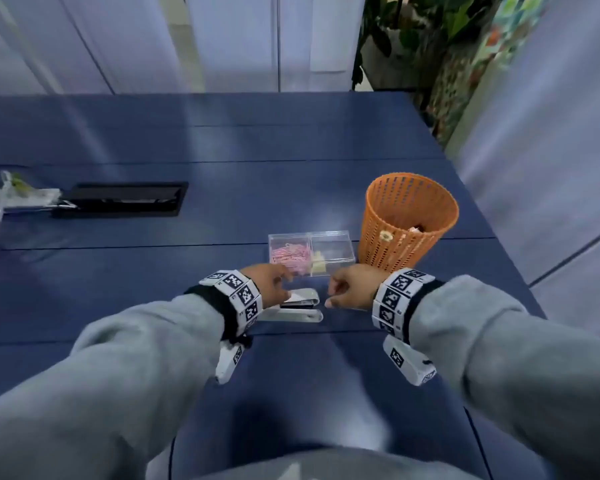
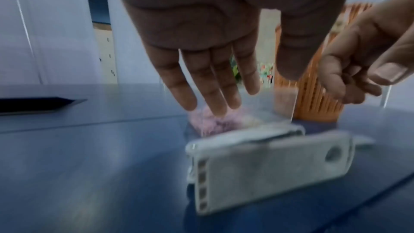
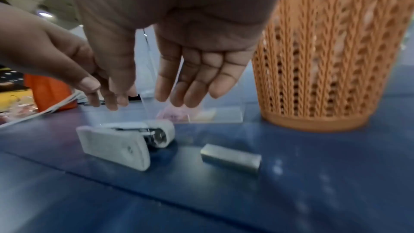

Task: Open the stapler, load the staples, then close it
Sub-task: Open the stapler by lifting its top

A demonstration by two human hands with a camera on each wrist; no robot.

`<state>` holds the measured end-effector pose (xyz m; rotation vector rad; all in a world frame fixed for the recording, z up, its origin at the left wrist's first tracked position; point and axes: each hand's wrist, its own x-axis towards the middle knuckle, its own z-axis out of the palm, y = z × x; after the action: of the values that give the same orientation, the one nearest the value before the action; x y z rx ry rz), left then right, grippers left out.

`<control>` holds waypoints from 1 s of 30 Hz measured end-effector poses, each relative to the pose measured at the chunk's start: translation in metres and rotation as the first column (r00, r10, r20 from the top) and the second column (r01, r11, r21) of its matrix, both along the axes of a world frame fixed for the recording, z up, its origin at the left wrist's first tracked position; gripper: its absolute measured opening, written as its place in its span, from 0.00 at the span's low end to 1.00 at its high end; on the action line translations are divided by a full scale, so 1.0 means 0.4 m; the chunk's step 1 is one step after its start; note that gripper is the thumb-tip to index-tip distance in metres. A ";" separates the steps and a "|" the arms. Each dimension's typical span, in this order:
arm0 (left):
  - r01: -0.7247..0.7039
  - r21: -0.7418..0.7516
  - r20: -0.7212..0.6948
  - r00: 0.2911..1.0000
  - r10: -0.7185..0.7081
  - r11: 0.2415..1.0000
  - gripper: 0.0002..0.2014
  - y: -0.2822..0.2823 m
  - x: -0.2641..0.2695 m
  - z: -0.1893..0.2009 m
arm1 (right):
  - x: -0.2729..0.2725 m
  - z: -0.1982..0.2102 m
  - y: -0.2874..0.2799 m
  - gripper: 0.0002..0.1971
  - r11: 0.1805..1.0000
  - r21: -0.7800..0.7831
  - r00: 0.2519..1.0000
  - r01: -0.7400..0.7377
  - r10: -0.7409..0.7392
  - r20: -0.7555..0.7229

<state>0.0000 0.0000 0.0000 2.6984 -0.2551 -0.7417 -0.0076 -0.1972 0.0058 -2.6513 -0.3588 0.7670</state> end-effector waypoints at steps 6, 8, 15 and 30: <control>0.090 0.144 -0.122 0.990 -0.073 0.985 0.23 -0.010 0.028 -0.058 | 0.011 -0.088 0.026 0.16 0.994 -0.089 0.986 0.064 -0.076 -0.148; 0.128 0.155 -0.128 0.986 -0.108 0.980 0.23 -0.015 0.038 -0.064 | 0.014 -0.106 0.033 0.18 0.994 -0.077 0.982 0.078 -0.090 -0.165; 0.224 0.176 -0.169 0.966 -0.194 0.959 0.29 -0.027 0.044 -0.098 | 0.011 -0.161 0.041 0.15 0.910 0.146 0.838 0.388 -0.282 -0.467; 0.085 0.019 -0.131 0.988 -0.082 0.996 0.20 -0.019 0.025 -0.075 | 0.000 -0.156 0.030 0.28 0.938 0.201 0.942 0.283 -0.233 -0.240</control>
<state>0.0100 -0.0076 -0.0301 2.6627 -0.3304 -0.9465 -0.0077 -0.1854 -0.0564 -2.3084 -0.0343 0.8542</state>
